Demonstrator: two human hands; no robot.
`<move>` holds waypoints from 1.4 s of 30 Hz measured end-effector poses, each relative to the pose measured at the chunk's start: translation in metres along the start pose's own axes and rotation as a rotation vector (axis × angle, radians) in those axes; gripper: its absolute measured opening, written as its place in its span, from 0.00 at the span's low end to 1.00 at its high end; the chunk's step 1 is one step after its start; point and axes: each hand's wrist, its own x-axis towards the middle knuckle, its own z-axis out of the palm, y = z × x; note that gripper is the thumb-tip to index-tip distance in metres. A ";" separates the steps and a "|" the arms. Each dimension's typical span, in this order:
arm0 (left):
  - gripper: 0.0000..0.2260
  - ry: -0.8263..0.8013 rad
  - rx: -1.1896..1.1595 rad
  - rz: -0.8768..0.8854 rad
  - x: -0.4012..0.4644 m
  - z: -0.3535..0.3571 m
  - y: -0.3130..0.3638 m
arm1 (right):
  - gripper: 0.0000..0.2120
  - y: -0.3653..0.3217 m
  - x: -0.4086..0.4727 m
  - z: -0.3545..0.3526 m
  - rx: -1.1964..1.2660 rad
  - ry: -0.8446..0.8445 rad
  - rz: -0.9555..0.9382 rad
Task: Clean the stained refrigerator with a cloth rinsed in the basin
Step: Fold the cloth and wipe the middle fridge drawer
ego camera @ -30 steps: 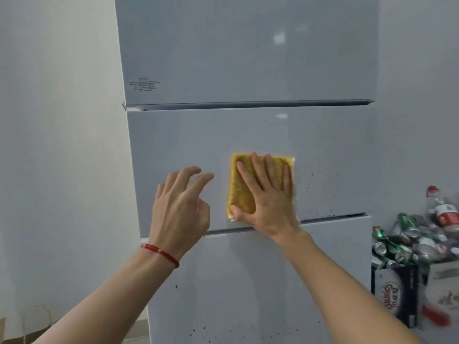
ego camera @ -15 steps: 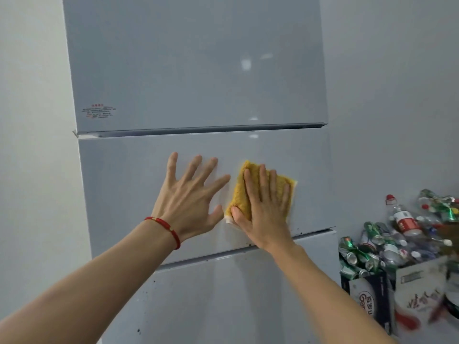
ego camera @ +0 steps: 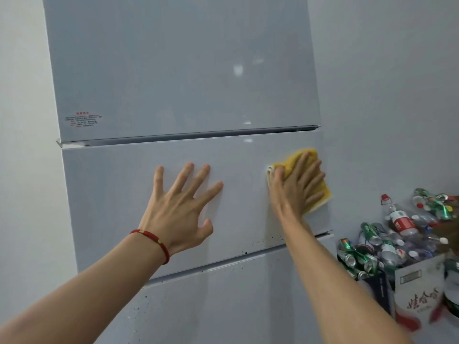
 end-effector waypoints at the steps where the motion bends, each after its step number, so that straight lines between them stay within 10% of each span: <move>1: 0.33 0.007 -0.003 -0.006 0.001 0.002 0.001 | 0.39 -0.020 0.001 0.004 -0.027 0.001 -0.098; 8: 0.31 0.041 -0.014 -0.026 0.004 0.006 0.008 | 0.38 -0.022 0.007 -0.003 -0.264 -0.061 -0.886; 15: 0.32 -0.032 -0.076 0.005 0.002 0.001 0.004 | 0.41 0.022 0.044 -0.017 -0.066 0.023 -0.072; 18: 0.27 0.041 -0.266 -0.023 0.004 -0.005 -0.001 | 0.40 -0.011 0.006 -0.005 0.000 0.023 0.002; 23: 0.07 0.492 -0.539 -0.195 -0.023 -0.015 -0.024 | 0.39 -0.076 -0.093 0.030 -0.133 -0.041 -0.491; 29: 0.11 0.512 -0.473 -0.332 -0.058 -0.014 -0.040 | 0.37 -0.089 -0.131 0.039 -0.259 -0.178 -1.325; 32: 0.12 0.453 -0.430 -0.318 -0.071 -0.013 -0.045 | 0.37 -0.036 -0.075 0.019 -0.281 -0.080 -1.144; 38: 0.09 0.436 -0.481 -0.367 -0.094 -0.016 -0.054 | 0.38 -0.035 -0.091 0.026 -0.080 0.030 -0.115; 42: 0.05 0.428 -0.628 -0.483 -0.101 -0.022 -0.038 | 0.40 -0.099 -0.169 0.052 -0.184 -0.094 -0.697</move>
